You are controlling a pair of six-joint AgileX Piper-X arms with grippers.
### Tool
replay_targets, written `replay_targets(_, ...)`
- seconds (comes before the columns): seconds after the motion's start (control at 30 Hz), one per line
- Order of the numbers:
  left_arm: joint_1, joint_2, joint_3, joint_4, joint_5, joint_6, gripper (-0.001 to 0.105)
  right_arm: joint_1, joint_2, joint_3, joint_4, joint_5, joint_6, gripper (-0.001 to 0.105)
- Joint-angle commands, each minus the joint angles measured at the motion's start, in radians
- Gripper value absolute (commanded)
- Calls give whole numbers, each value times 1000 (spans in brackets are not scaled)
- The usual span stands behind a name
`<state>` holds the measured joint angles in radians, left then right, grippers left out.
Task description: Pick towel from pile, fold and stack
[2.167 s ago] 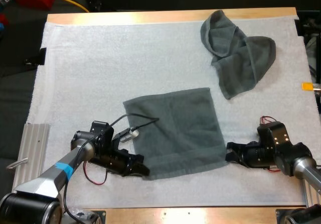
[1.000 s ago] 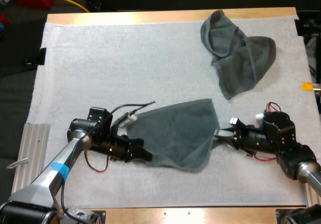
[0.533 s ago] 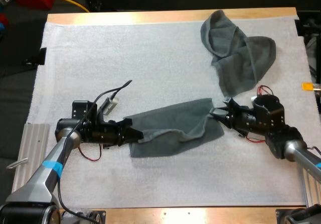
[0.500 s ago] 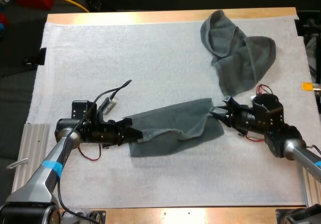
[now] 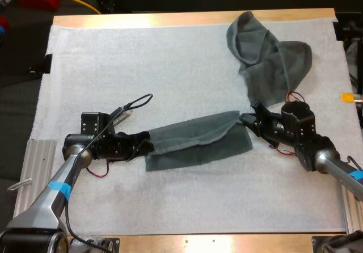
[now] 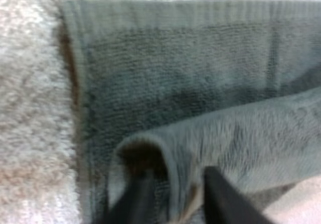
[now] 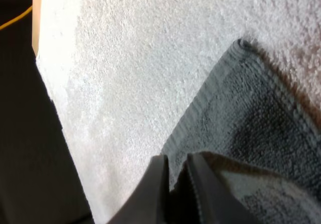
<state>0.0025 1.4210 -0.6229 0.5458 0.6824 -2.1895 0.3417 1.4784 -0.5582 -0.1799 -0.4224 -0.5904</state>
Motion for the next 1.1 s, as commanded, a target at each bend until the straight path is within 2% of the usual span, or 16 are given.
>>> replay_targets(0.0,1,2,-8,-4,-13,-6,46,1,-3,-7,-11,2,7,3)
replay_targets(0.07,1,2,-8,-7,-11,-6,58,1,-3,-7,-11,6,13,8)
replay_targets(0.13,1,2,-8,-10,1,-6,68,1,-3,-7,-22,7,13,19)
replay_targets(0.3,1,2,-10,-34,79,-6,69,1,-3,-7,-115,-8,11,58)
replay_targets(0.37,1,2,-12,-34,98,-3,69,1,-3,-7,-163,-20,4,65)
replay_targets(0.47,1,0,-15,-32,115,22,69,1,-3,-9,-214,-54,-34,67)
replay_targets(0.6,1,-36,-15,-24,124,58,69,1,-5,-11,-206,-112,-82,67)
replay_targets(0.77,1,-113,-15,4,104,92,69,1,-38,-13,-164,-105,-109,67)
replay_targets(0.83,1,-151,-15,15,100,112,69,1,-59,-18,-121,-100,-145,67)
replay_targets(1.07,1,-279,-15,61,93,124,69,1,-163,-51,162,-67,-322,67)
